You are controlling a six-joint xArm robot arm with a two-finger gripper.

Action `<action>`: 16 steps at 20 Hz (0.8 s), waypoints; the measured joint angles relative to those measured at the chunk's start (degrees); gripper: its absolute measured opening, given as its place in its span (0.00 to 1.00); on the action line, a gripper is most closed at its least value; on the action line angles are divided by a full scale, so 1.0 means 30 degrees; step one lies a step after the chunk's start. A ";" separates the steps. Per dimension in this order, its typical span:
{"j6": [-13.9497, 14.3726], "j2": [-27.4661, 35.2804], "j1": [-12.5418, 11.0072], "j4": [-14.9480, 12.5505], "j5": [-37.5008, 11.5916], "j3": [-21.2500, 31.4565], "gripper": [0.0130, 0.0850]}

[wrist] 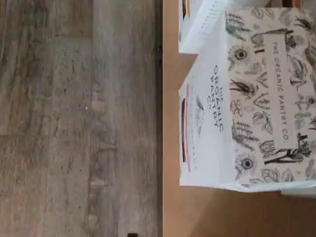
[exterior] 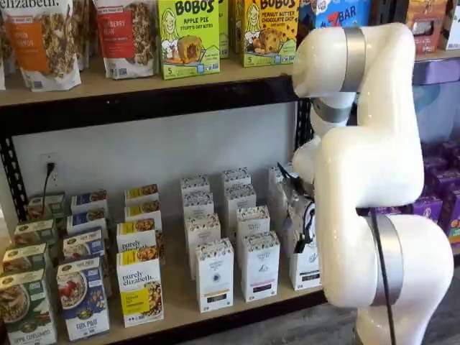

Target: Pick up the white box with a green strip in the middle, on the bottom shelf, the sixth box from the left

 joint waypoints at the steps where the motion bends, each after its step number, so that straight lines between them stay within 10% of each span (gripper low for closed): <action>1: 0.0285 0.0006 -0.0030 -0.0326 0.0160 -0.0056 1.00; 4: 0.2715 0.0103 -0.0553 -0.3410 0.1689 -0.0794 1.00; 16: 0.2474 0.0789 -0.0932 -0.3498 0.1581 -0.1879 1.00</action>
